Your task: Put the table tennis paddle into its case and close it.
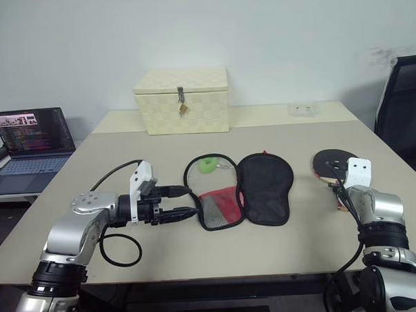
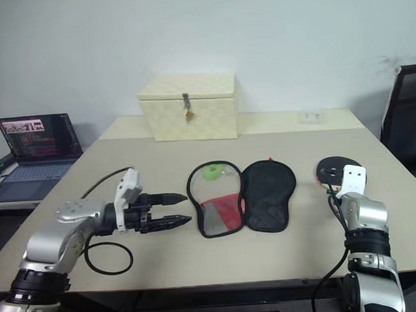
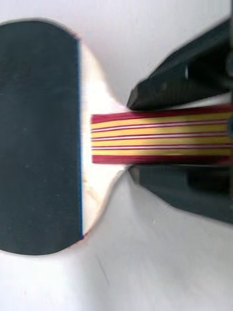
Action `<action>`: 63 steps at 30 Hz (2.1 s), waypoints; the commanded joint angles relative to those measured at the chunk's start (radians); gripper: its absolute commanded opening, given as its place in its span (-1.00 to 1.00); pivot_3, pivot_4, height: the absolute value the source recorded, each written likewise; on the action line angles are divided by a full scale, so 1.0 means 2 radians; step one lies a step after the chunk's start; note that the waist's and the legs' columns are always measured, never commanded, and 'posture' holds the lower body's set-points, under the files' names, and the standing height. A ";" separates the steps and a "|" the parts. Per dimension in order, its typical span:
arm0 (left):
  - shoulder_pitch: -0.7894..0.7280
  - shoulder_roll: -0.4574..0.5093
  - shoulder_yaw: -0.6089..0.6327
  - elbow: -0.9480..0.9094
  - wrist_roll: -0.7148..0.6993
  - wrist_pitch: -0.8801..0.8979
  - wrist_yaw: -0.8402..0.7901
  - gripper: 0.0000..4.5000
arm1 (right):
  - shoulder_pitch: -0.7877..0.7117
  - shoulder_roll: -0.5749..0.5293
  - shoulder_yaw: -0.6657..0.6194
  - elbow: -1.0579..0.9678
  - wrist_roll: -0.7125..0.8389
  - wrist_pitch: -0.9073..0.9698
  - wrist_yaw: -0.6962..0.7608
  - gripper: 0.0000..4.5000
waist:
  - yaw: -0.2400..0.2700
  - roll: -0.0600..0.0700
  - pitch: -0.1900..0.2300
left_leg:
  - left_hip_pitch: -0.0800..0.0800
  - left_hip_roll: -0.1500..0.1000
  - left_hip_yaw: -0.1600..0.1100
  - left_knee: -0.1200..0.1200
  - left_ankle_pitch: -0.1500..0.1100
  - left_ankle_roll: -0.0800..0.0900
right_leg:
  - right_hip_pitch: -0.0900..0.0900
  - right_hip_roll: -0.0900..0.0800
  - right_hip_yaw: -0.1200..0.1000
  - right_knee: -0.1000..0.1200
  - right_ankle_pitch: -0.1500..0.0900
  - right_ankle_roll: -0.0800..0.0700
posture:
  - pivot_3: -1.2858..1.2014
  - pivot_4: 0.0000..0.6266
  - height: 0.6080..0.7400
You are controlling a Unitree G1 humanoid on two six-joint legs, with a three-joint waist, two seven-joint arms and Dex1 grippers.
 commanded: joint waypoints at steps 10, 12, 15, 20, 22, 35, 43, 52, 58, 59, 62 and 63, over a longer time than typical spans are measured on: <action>0.016 0.020 0.023 -0.019 -0.007 -0.002 0.001 0.58 | 0.003 0.070 0.018 -0.295 0.056 0.160 -0.002 -0.51 | -0.004 0.001 0.001 | -0.001 0.001 0.000 -0.001 0.000 0.000 | -0.002 0.000 0.001 0.000 0.000 0.000 | 0.03 -0.52 1.00; 0.018 0.022 0.024 -0.019 -0.008 -0.001 0.000 0.58 | 0.004 0.107 0.019 -0.339 0.063 0.203 -0.010 -0.51 | -0.004 0.001 0.001 | 0.000 0.002 -0.001 -0.001 0.000 0.000 | -0.002 0.000 0.000 0.001 -0.001 -0.001 | 0.03 -0.52 1.00; 0.018 0.024 0.026 -0.018 -0.011 0.001 -0.002 0.58 | 0.004 0.162 0.019 -0.383 0.065 0.249 -0.023 -0.51 | -0.002 0.001 0.001 | 0.000 0.002 -0.002 -0.001 0.000 0.000 | -0.002 0.000 0.000 0.002 -0.001 -0.002 | 0.03 -0.52 1.00; 0.017 0.030 0.039 -0.014 -0.017 0.003 -0.003 0.58 | 0.001 0.223 0.033 -0.394 0.055 0.259 -0.039 -0.51 | -0.001 0.001 0.001 | 0.000 0.001 -0.003 -0.001 0.000 0.000 | -0.002 0.000 -0.001 0.002 -0.001 -0.002 | 0.03 -0.52 1.00; 0.017 0.032 0.043 -0.013 -0.017 0.004 -0.003 0.58 | 0.004 0.231 0.039 -0.387 0.053 0.250 -0.042 -0.51 | -0.001 0.001 0.001 | -0.001 0.001 -0.003 -0.001 0.000 0.000 | -0.002 0.000 -0.001 0.002 -0.001 -0.002 | 0.03 -0.52 1.00; 0.030 0.043 0.061 -0.022 -0.015 0.003 0.003 0.58 | 0.033 0.246 0.076 -0.308 0.031 0.171 -0.034 -0.51 | -0.003 0.001 0.001 | -0.001 0.001 -0.003 -0.001 0.000 0.000 | -0.002 0.000 -0.001 0.001 -0.001 -0.002 | 0.03 -0.52 1.00; 0.034 0.042 0.062 -0.018 -0.012 -0.001 0.003 0.58 | 0.041 0.240 0.090 -0.283 0.024 0.147 -0.032 -0.51 | -0.003 0.001 0.001 | -0.001 0.001 -0.003 -0.001 0.000 0.000 | -0.002 0.000 -0.001 0.001 -0.001 -0.002 | 0.03 -0.52 1.00; 0.034 0.042 0.059 -0.011 -0.008 -0.009 -0.001 0.58 | 0.053 0.246 0.091 -0.279 0.023 0.129 -0.036 -0.11 | -0.003 0.001 0.001 | -0.001 0.001 -0.003 -0.001 0.000 0.000 | -0.002 0.000 -0.001 0.001 -0.001 -0.002 | 0.03 -0.52 1.00; 0.033 0.041 0.054 -0.005 0.000 -0.013 0.000 0.58 | 0.057 0.231 0.133 -0.317 0.036 0.154 -0.003 0.79 | -0.003 0.001 0.001 | -0.001 0.001 -0.003 -0.001 0.000 0.000 | -0.002 0.000 -0.001 0.001 -0.001 -0.002 | 0.03 -0.52 1.00; 0.033 0.040 0.053 -0.005 0.002 -0.012 0.004 0.58 | 0.058 0.217 0.150 -0.336 0.044 0.165 0.015 0.91 | -0.003 0.001 0.001 | -0.001 0.001 -0.003 -0.001 0.000 0.000 | -0.002 0.000 -0.001 0.001 -0.001 -0.002 | 0.03 -0.52 1.00; 0.035 0.039 0.055 0.000 0.007 -0.008 0.018 0.58 | 0.061 0.149 0.182 -0.402 0.085 0.205 0.091 0.91 | -0.003 0.001 0.001 | -0.001 0.001 -0.003 -0.001 0.000 0.000 | -0.002 0.000 -0.001 0.001 -0.001 -0.002 | 0.03 -0.52 1.00; 0.036 0.038 0.056 0.004 0.011 -0.009 0.023 0.58 | 0.061 0.124 0.185 -0.421 0.101 0.213 0.118 0.91 | -0.003 0.001 0.001 | -0.001 0.001 -0.004 -0.001 0.000 0.000 | -0.002 0.000 -0.002 0.000 -0.001 -0.001 | 0.03 -0.52 1.00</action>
